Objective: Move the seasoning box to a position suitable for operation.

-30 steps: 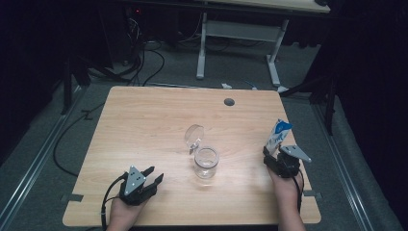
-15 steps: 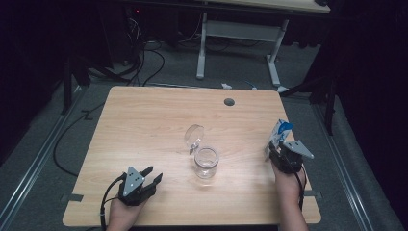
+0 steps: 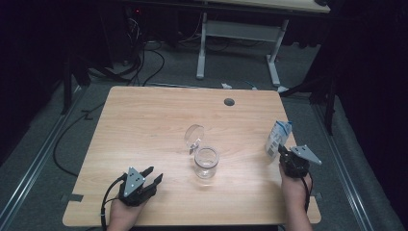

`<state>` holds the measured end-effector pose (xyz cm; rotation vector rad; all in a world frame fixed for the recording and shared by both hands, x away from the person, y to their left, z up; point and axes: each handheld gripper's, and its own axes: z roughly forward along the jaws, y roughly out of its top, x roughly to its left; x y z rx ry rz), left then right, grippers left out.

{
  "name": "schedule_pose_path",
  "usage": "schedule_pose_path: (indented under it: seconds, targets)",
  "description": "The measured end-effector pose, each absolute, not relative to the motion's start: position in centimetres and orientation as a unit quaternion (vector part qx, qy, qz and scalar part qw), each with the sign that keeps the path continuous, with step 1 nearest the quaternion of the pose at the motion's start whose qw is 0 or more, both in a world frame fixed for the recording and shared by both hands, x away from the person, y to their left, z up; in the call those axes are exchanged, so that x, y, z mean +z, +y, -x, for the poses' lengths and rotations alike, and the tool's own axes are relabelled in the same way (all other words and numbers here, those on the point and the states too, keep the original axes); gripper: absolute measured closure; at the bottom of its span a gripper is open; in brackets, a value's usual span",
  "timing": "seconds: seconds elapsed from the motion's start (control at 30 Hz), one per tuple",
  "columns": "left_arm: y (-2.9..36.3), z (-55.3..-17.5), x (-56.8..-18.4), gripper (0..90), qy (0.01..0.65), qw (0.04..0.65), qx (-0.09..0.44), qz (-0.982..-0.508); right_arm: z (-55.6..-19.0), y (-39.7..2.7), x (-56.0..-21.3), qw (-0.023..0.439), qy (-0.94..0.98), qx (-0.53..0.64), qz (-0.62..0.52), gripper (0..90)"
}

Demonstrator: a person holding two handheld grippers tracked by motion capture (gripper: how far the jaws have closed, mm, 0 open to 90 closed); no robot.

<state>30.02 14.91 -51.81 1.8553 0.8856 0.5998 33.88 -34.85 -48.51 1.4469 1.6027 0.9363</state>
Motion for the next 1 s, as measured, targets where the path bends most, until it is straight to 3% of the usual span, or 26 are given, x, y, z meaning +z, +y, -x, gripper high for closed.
schedule_pose_path:
  seconds: [0.17, 0.27, 0.4, 0.5, 0.63, 0.77, 0.87, 1.0]
  targets:
    - [15.0, -30.0, -51.9, 55.1, 0.365, 0.479, 0.245, -0.76, -33.3, -35.2, -48.6, 0.38, 0.629, 0.376, -0.564, 88.5]
    - [15.0, -30.1, -51.9, 55.2, 0.365, 0.48, 0.24, -0.761, -33.5, -35.5, -48.5, 0.367, 0.625, 0.391, -0.567, 73.4]
    - [15.0, -30.2, -51.9, 54.8, 0.363, 0.481, 0.233, -0.763, -34.4, -35.5, -48.5, 0.365, 0.627, 0.387, -0.569, 65.8]
    - [15.1, -30.3, -51.9, 52.6, 0.363, 0.48, 0.232, -0.764, -34.9, -35.3, -48.7, 0.376, 0.629, 0.375, -0.568, 65.9]
    - [15.3, -30.3, -52.0, 52.5, 0.366, 0.481, 0.231, -0.762, -34.9, -35.4, -48.6, 0.387, 0.618, 0.394, -0.56, 72.7]
    - [15.3, -30.3, -51.9, 52.3, 0.366, 0.482, 0.232, -0.762, -35.2, -35.4, -48.7, 0.381, 0.618, 0.391, -0.565, 71.9]
    - [15.3, -30.2, -52.0, 52.1, 0.365, 0.481, 0.233, -0.763, -35.1, -35.4, -48.6, 0.379, 0.618, 0.395, -0.564, 81.1]
    - [15.3, -30.3, -52.0, 52.1, 0.366, 0.481, 0.231, -0.762, -35.1, -35.6, -48.5, 0.375, 0.622, 0.395, -0.562, 86.7]
